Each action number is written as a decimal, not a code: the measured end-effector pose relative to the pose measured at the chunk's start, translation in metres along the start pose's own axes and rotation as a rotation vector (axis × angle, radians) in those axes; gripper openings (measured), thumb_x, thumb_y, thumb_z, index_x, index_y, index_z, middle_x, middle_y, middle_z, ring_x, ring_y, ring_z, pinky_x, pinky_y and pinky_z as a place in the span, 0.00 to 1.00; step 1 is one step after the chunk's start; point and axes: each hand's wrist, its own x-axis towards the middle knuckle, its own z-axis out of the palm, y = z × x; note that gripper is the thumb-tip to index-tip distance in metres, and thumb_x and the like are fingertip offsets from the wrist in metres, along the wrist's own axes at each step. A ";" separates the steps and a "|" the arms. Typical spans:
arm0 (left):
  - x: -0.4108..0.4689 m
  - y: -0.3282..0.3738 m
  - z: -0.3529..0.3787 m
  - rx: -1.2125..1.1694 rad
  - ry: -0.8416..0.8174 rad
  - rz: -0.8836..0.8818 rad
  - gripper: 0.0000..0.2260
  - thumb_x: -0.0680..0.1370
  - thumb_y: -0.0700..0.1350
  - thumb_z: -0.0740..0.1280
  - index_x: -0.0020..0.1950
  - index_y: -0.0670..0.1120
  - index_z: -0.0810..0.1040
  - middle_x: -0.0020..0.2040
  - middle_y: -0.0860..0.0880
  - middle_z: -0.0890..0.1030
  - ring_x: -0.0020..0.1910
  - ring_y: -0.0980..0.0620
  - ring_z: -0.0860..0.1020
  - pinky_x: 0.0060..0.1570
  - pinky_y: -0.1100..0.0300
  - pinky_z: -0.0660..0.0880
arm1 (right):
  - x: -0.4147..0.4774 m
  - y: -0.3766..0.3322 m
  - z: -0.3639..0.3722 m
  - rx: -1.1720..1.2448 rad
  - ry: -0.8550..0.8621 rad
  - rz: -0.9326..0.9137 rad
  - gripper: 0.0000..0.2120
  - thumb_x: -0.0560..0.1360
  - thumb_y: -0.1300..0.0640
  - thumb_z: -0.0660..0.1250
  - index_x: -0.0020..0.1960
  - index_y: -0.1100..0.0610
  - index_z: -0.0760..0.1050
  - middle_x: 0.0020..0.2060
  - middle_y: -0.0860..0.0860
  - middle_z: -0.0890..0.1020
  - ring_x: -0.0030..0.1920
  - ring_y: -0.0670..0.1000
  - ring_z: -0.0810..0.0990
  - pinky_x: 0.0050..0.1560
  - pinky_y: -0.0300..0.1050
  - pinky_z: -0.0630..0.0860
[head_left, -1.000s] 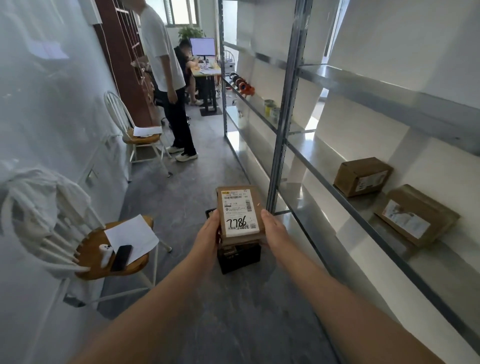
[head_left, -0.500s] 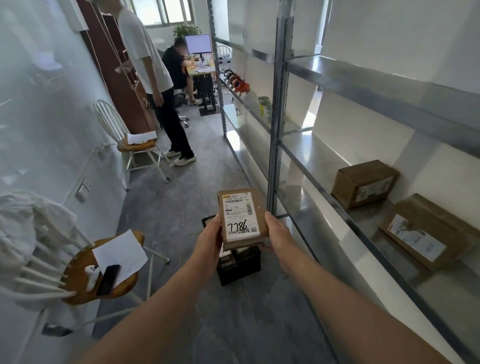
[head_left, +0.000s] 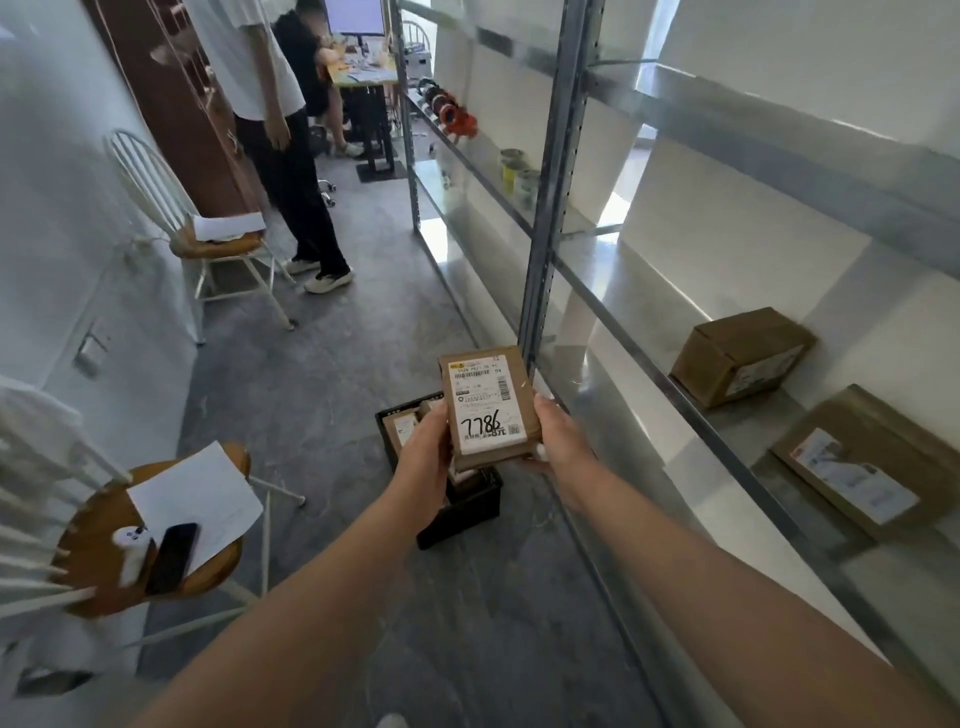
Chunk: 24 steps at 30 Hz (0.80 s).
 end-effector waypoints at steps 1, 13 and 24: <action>0.006 0.002 -0.009 0.000 -0.011 0.002 0.16 0.82 0.55 0.59 0.61 0.49 0.80 0.55 0.47 0.85 0.53 0.52 0.84 0.39 0.66 0.80 | 0.004 0.001 0.009 -0.002 0.001 0.008 0.17 0.83 0.46 0.54 0.56 0.51 0.79 0.42 0.49 0.87 0.41 0.46 0.85 0.44 0.45 0.80; 0.079 0.054 -0.123 -0.001 -0.062 0.006 0.17 0.83 0.54 0.55 0.65 0.50 0.77 0.59 0.47 0.83 0.58 0.50 0.82 0.45 0.63 0.80 | 0.068 -0.008 0.133 -0.107 0.079 0.052 0.18 0.81 0.42 0.56 0.61 0.48 0.78 0.48 0.49 0.86 0.52 0.52 0.84 0.57 0.54 0.79; 0.114 0.066 -0.178 -0.017 0.025 -0.075 0.15 0.81 0.55 0.61 0.60 0.49 0.80 0.55 0.47 0.85 0.55 0.49 0.83 0.56 0.53 0.77 | 0.098 0.000 0.190 -0.150 0.098 0.050 0.15 0.81 0.44 0.56 0.55 0.46 0.80 0.46 0.49 0.86 0.49 0.51 0.84 0.51 0.49 0.81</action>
